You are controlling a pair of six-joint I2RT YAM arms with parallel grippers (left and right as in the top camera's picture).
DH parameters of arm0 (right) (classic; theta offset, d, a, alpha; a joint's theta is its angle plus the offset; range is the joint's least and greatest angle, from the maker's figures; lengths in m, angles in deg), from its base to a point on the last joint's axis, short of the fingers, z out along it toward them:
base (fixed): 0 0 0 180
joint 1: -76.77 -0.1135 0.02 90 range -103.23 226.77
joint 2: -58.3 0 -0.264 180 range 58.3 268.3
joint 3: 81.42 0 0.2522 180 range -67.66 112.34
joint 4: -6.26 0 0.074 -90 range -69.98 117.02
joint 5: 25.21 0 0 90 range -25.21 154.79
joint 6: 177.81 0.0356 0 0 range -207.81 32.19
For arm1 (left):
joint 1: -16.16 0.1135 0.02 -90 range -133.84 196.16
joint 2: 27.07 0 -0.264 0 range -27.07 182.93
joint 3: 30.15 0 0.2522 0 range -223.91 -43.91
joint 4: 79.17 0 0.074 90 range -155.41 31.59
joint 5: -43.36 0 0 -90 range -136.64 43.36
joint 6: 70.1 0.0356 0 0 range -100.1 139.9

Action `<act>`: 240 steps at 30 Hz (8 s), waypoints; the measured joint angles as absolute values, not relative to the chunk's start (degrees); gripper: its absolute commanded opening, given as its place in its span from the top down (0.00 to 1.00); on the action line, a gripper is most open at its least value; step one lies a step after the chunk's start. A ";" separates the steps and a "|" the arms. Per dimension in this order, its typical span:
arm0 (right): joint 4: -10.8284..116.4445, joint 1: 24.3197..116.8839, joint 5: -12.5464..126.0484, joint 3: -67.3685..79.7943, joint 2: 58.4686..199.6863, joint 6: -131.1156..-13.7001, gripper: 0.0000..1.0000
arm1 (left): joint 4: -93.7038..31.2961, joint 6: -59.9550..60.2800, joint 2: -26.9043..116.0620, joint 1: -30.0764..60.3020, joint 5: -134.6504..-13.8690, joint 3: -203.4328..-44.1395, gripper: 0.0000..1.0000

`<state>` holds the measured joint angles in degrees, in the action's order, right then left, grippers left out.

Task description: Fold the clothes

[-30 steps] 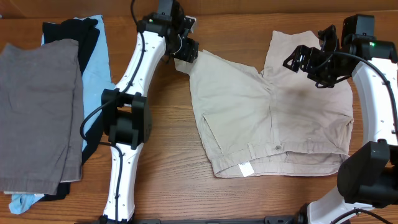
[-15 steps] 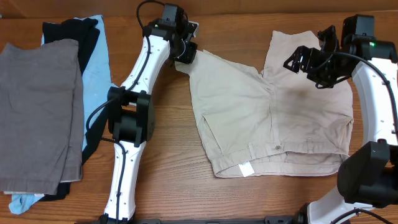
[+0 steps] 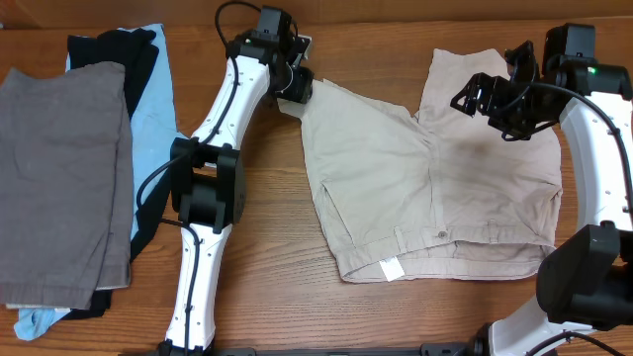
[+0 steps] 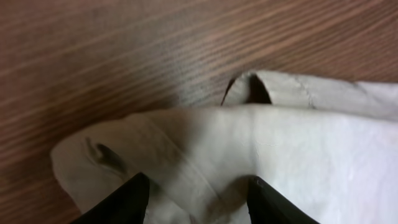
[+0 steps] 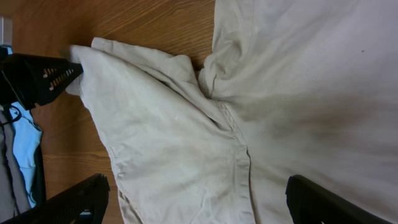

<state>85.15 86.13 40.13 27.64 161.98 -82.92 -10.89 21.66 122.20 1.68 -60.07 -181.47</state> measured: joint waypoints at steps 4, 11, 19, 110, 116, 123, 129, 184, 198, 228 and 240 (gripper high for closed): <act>85.17 86.15 40.13 27.64 161.98 -82.94 0.06 | -11.57 21.48 122.20 1.77 -58.81 -181.47 0.46; 85.19 86.15 40.17 27.64 161.98 -82.92 0.06 | -12.77 21.46 122.20 1.77 -57.04 -181.47 0.57; 85.19 86.13 40.19 27.64 161.98 -82.92 0.06 | -14.63 21.22 122.62 1.00 -56.64 -181.47 0.96; 74.17 96.25 46.93 13.31 161.63 -72.45 0.04 | -19.39 31.91 124.80 -3.63 -65.67 -198.01 0.24; 76.97 92.27 46.75 18.77 159.60 -72.84 0.04 | -26.80 31.91 129.61 -7.50 -66.46 -198.01 0.24; 77.80 89.85 46.58 18.92 159.03 -72.87 0.04 | -31.19 31.91 135.23 -9.82 -66.85 -198.01 0.25; 77.87 89.85 46.60 18.92 159.03 -72.84 0.04 | -27.83 31.95 136.98 -9.57 -64.71 -198.01 0.26; 74.96 79.36 53.05 8.21 161.15 -59.97 0.00 | -1.64 28.04 133.53 0.44 -62.98 -208.29 0.14; 73.95 79.36 53.20 8.21 161.15 -59.97 0.00 | -18.21 31.04 133.53 -7.19 -61.67 -199.19 0.20; 72.88 79.36 55.43 3.67 161.15 -59.29 0.00 | 13.24 21.59 128.94 -2.97 -39.86 -192.70 0.15; 67.09 78.87 54.07 -7.48 161.00 -54.64 0.00 | 31.12 21.05 129.59 1.31 -43.62 -191.98 0.07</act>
